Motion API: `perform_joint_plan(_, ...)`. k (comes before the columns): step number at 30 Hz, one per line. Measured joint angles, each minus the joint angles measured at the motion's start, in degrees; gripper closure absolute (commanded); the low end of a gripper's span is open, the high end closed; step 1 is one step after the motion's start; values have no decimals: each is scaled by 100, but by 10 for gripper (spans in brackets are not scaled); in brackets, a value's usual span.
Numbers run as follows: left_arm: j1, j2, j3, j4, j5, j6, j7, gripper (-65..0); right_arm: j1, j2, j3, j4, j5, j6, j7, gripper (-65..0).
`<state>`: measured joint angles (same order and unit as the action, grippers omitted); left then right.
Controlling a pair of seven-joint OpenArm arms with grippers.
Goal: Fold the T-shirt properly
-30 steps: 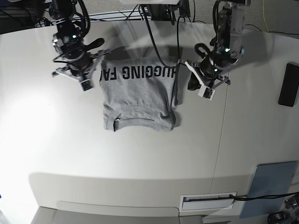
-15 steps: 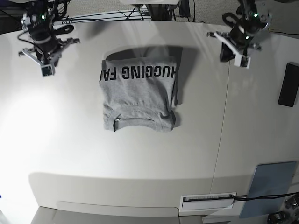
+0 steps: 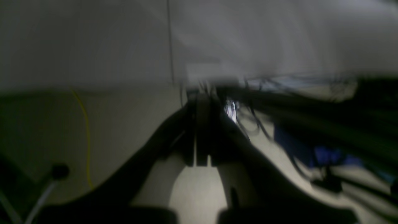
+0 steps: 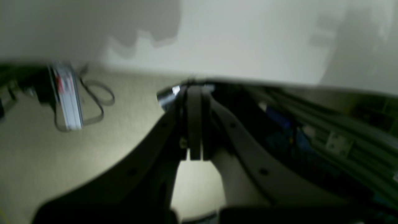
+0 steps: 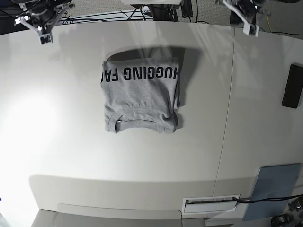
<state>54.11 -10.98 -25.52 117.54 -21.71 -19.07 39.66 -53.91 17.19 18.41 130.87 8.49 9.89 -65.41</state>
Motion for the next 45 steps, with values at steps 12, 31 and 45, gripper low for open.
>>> perform_joint_plan(12,389,-68,2,-1364,-240,-208,-81,0,-726,11,0,-643,46,20,11,0)
perform_joint_plan(31,-1502,-428,2,-6413,-439,-1408,-1692,0,1480,-22,-9,-5987,20,605,1073,0)
perform_joint_plan(45,-3412,-931,621,-8550,66,-999,-2162,-164,2900,-46,4,-8867,-79,949,3773,0)
